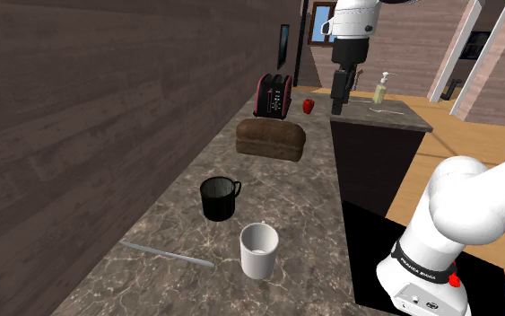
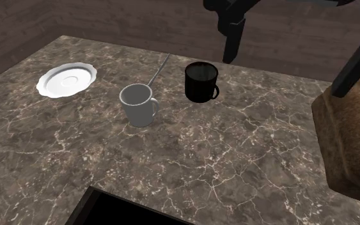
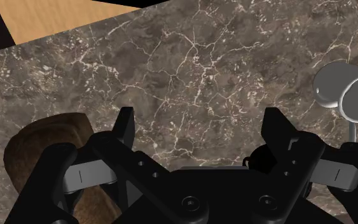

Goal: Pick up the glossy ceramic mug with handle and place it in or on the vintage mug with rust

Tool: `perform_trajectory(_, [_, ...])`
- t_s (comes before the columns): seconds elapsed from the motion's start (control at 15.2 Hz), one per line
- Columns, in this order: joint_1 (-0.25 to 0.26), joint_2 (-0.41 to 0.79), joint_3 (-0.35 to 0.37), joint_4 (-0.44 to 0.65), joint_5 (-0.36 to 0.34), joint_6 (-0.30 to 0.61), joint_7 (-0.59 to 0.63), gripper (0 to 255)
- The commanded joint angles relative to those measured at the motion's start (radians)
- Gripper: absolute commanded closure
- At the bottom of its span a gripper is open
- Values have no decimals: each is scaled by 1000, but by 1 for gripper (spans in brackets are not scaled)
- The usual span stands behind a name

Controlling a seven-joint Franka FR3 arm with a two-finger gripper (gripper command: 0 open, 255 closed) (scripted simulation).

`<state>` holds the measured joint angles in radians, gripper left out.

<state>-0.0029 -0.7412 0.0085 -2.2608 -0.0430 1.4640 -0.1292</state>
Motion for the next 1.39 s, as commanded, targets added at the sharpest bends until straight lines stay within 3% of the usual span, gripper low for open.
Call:
perform_trajectory(0.0, [0,0,0,0,0,0,0,0])
perform_trajectory(0.66, [74,36,197,-138,131,175,207,0])
perform_trajectory(1.32, [132,211,411,-158,222,382,417,0])
